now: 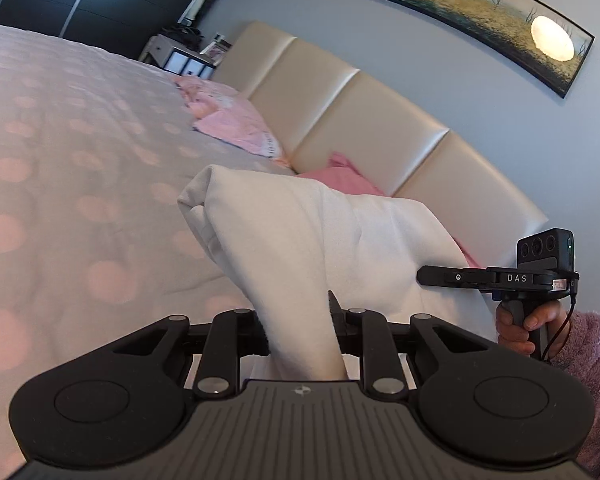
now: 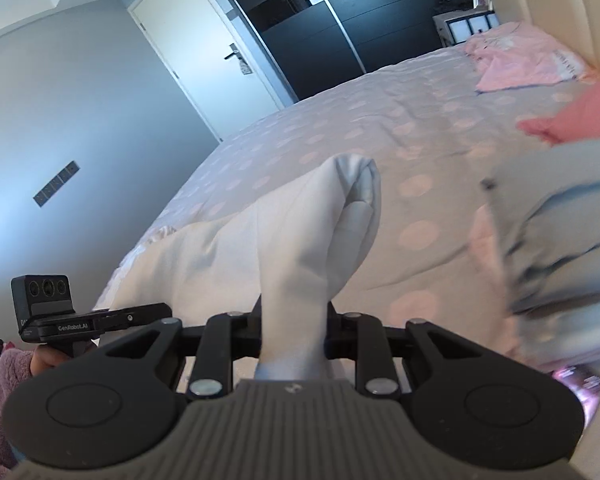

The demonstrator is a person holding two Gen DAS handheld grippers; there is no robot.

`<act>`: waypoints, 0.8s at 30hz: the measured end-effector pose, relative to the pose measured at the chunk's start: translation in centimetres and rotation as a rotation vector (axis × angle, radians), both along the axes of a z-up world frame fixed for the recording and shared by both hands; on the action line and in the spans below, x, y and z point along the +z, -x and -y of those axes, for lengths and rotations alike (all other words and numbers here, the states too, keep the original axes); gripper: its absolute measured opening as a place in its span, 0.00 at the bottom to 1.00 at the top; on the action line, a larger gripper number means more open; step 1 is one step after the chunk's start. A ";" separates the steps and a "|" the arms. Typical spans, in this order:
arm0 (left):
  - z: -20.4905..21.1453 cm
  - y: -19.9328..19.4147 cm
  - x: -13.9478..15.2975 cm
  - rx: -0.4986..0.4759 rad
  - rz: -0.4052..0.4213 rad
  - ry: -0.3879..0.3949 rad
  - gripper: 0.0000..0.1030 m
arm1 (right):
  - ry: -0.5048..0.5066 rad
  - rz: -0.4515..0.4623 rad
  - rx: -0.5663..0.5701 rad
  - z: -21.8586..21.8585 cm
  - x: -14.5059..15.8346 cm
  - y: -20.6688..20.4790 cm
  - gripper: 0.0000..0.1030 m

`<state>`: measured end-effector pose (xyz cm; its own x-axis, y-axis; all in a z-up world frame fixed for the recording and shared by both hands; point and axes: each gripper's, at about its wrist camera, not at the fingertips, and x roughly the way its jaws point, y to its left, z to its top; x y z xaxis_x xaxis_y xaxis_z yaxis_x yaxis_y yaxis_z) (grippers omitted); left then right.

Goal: Fold clothes
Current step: 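Carry the folded shirt with both tools toward the pink pillows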

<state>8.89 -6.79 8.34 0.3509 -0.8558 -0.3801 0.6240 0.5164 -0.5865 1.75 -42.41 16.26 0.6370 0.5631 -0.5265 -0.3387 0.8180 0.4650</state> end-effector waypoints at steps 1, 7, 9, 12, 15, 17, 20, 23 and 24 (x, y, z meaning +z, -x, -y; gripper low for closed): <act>1.7 -0.4 0.5 -0.012 0.000 0.010 0.19 | 0.012 -0.001 -0.011 1.4 1.0 -0.3 0.25; 11.0 -2.6 3.0 -0.044 0.032 0.054 0.19 | 0.078 0.024 -0.093 8.9 6.4 -1.5 0.25; 13.5 -3.4 3.4 -0.054 0.029 0.063 0.19 | 0.086 0.032 -0.124 11.1 7.2 -2.0 0.25; 16.4 -4.3 3.3 -0.076 0.022 0.059 0.18 | 0.095 0.035 -0.166 14.3 8.2 -2.9 0.25; 19.1 -5.4 3.0 -0.096 0.010 0.052 0.18 | 0.093 0.015 -0.186 17.0 7.9 -4.4 0.25; 20.4 -6.3 2.5 -0.104 -0.007 0.046 0.18 | 0.091 0.000 -0.185 18.5 7.5 -5.6 0.25; 21.8 -7.7 1.3 -0.119 -0.033 0.034 0.18 | 0.091 -0.023 -0.177 20.3 6.5 -7.4 0.25; 23.1 -9.0 0.1 -0.123 -0.056 0.021 0.18 | 0.092 -0.048 -0.166 21.5 5.4 -9.2 0.25; 23.5 -9.5 -0.4 -0.124 -0.063 0.020 0.18 | 0.095 -0.056 -0.164 21.8 4.9 -9.8 0.25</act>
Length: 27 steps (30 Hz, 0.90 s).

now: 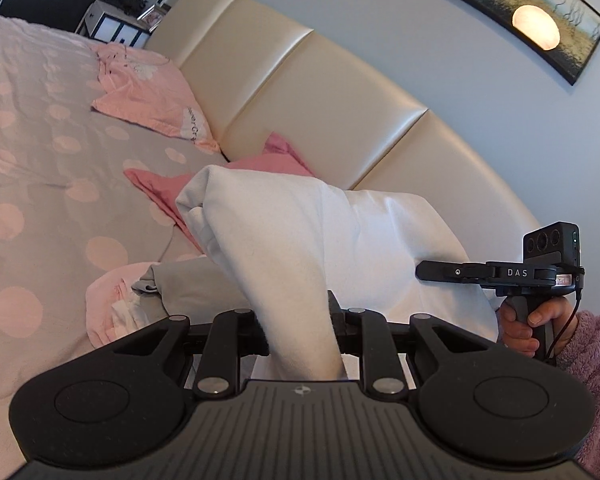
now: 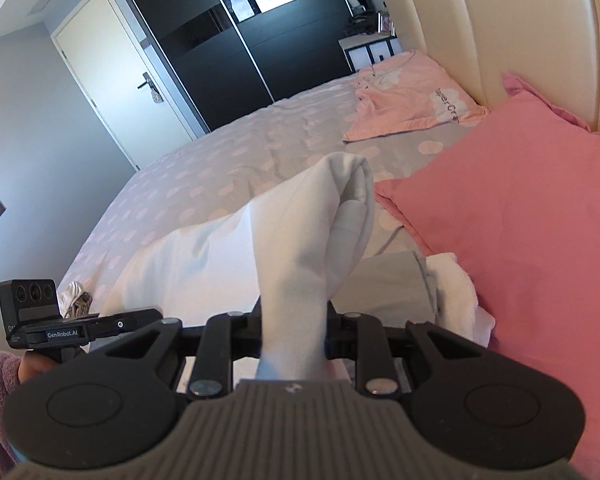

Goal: Fold clothes
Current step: 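Carry the folded shirt with both tools toward the pink pillows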

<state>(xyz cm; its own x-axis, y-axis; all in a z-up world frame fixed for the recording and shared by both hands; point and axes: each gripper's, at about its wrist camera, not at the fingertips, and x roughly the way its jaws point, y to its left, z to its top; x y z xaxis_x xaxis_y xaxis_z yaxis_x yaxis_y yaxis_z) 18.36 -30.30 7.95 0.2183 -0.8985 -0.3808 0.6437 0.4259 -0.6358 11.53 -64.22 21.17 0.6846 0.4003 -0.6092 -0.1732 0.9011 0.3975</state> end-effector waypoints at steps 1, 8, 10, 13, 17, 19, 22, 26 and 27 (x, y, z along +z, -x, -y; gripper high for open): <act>0.5 -0.5 -0.4 0.002 -0.010 0.001 0.18 | 0.001 -0.008 0.000 0.3 -0.4 -0.6 0.25; 2.7 -3.2 -3.6 -0.001 -0.065 -0.006 0.18 | 0.000 -0.071 -0.016 2.7 -4.1 -5.0 0.25; 3.2 -3.7 -4.5 0.000 -0.062 -0.012 0.18 | 0.007 -0.092 -0.028 3.0 -5.5 -6.1 0.25; 3.6 -4.5 -5.6 0.009 -0.073 -0.019 0.18 | 0.022 -0.101 -0.044 3.1 -7.5 -7.7 0.25; 4.0 -5.5 -6.5 0.011 -0.083 -0.031 0.18 | 0.012 -0.113 -0.070 3.4 -9.8 -9.5 0.25; 4.1 -5.7 -7.1 0.016 -0.100 -0.010 0.18 | -0.008 -0.127 -0.095 4.0 -10.7 -10.0 0.25; 4.6 -6.3 -8.7 0.030 -0.138 -0.005 0.19 | -0.051 -0.148 -0.139 5.1 -12.2 -10.5 0.26; 4.9 -6.0 -9.8 0.046 -0.118 0.000 0.20 | -0.076 -0.162 -0.199 5.7 -13.5 -10.6 0.27; 4.9 -6.0 -9.8 0.053 -0.133 0.006 0.20 | -0.071 -0.158 -0.210 5.7 -13.4 -10.4 0.29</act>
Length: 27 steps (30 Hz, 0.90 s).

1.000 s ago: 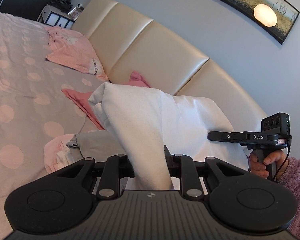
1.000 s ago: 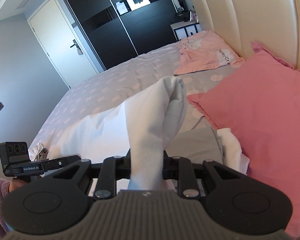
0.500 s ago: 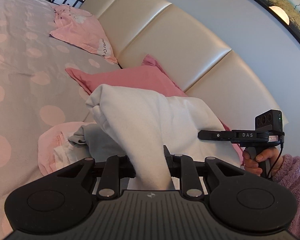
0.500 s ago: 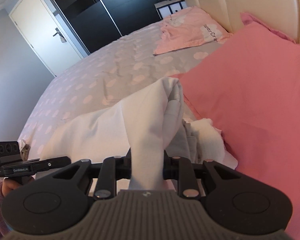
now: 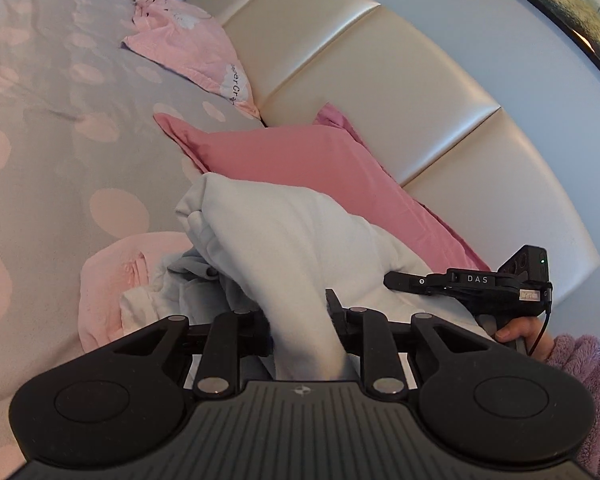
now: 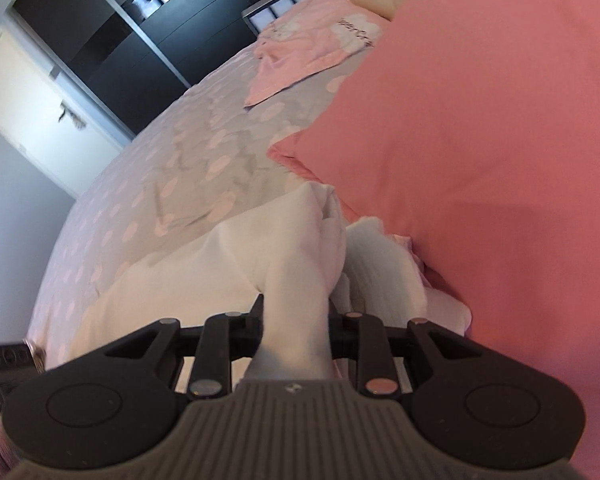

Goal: Fold clothes
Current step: 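Carry the folded shirt with both tools toward the pink pillows, then lower the shirt onto the clothes stack and open both tools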

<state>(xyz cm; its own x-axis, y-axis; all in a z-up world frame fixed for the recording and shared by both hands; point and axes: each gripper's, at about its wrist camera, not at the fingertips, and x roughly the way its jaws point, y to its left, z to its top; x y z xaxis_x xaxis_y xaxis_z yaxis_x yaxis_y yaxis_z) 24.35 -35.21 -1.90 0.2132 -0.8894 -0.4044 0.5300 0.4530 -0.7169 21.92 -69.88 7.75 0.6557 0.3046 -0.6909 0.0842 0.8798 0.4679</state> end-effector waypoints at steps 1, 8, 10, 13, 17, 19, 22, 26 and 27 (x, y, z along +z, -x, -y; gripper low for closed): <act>0.0 0.0 0.0 0.007 -0.013 0.004 0.21 | 0.007 0.002 -0.011 -0.1 0.1 0.2 0.30; -1.4 1.6 2.1 0.061 0.040 -0.059 0.47 | 0.055 0.018 -0.086 -0.7 0.8 1.5 0.48; -2.4 2.2 2.9 0.088 0.066 -0.068 0.49 | 0.080 0.029 -0.105 -1.0 1.3 2.1 0.48; -4.2 3.5 4.5 0.149 0.163 -0.094 0.50 | 0.184 0.084 -0.132 -1.5 3.2 3.6 0.50; -5.6 4.4 6.3 0.210 0.254 -0.091 0.46 | 0.312 0.188 -0.231 -2.1 6.0 5.7 0.36; -5.7 4.2 6.9 0.233 0.273 -0.076 0.46 | 0.302 0.243 -0.213 -3.2 6.9 5.9 0.28; -4.7 3.7 7.0 0.233 0.271 -0.060 0.45 | 0.271 0.315 -0.164 -5.8 7.5 5.6 0.25; -2.5 3.9 6.7 0.175 0.313 -0.056 0.43 | 0.290 0.337 -0.150 -8.4 5.5 4.0 0.24; -1.9 3.9 6.6 0.168 0.322 -0.064 0.43 | 0.288 0.321 -0.161 -8.2 4.7 3.4 0.23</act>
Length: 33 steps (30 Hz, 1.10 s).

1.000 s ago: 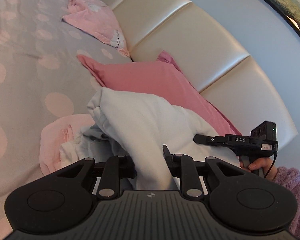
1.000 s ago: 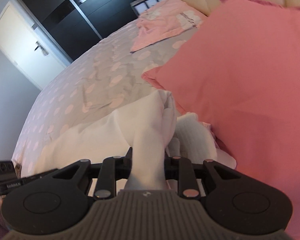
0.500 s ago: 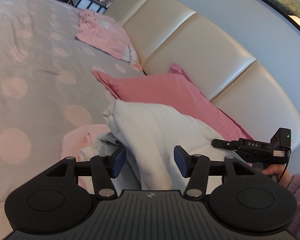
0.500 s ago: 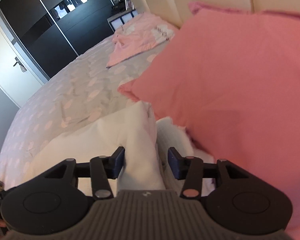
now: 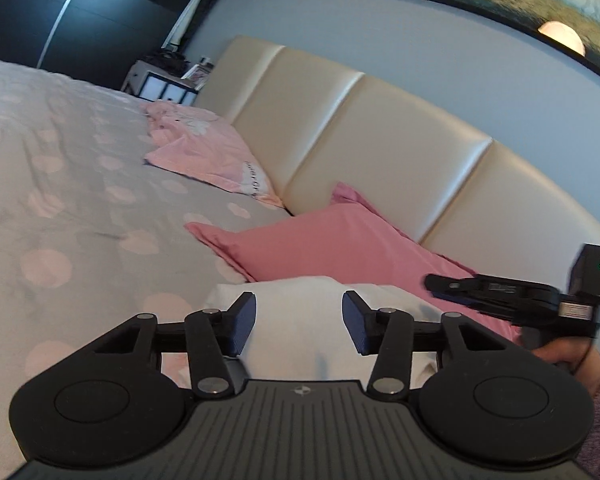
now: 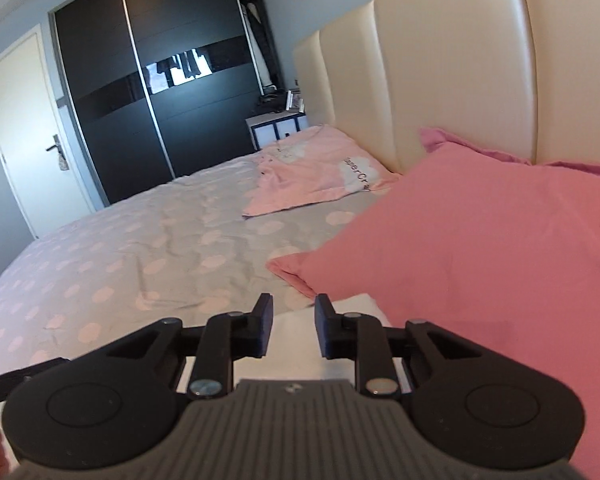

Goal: Fold clothes
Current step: 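Lower the shirt onto the clothes stack and open both tools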

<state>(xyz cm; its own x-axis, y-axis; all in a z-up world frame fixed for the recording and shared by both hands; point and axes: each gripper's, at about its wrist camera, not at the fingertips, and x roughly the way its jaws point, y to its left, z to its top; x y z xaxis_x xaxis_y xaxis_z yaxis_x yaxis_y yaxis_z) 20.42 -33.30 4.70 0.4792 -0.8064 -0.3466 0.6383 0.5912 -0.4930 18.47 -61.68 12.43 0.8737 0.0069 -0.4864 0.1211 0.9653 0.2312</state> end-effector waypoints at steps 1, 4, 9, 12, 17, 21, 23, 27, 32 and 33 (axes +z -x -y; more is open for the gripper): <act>0.5 0.0 -0.2 -0.006 0.008 -0.011 0.43 | -0.015 -0.021 -0.016 0.4 -0.9 -0.6 0.23; 2.0 -0.6 -0.8 -0.012 0.005 -0.026 0.43 | -0.033 -0.063 -0.058 2.2 -3.4 -1.7 0.09; 4.1 -2.0 -2.2 -0.013 -0.062 -0.057 0.38 | -0.119 -0.123 -0.119 5.6 -6.8 -3.6 0.00; 4.9 -2.7 -3.1 -0.009 -0.112 -0.072 0.32 | -0.141 -0.143 -0.139 6.7 -8.3 -4.3 0.00; 4.9 -2.3 -2.7 -0.022 -0.087 -0.100 0.31 | -0.144 -0.127 -0.154 7.1 -8.0 -3.4 0.00; 4.2 -0.1 -0.5 -0.027 0.004 -0.124 0.41 | -0.129 -0.094 -0.146 6.8 -6.2 -1.8 0.03; 3.4 1.6 0.6 -0.036 0.068 -0.128 0.43 | -0.122 -0.078 -0.142 6.7 -5.3 -1.0 0.06; 1.4 6.0 2.1 -0.091 0.227 -0.160 0.42 | -0.082 -0.036 -0.108 6.1 -3.0 2.0 0.30; 0.8 9.6 1.3 -0.168 0.268 -0.241 0.33 | 0.014 0.015 -0.034 4.8 -0.4 8.1 0.26; 0.8 10.1 0.9 -0.181 0.264 -0.255 0.32 | 0.024 0.011 -0.026 4.6 -0.5 8.9 0.26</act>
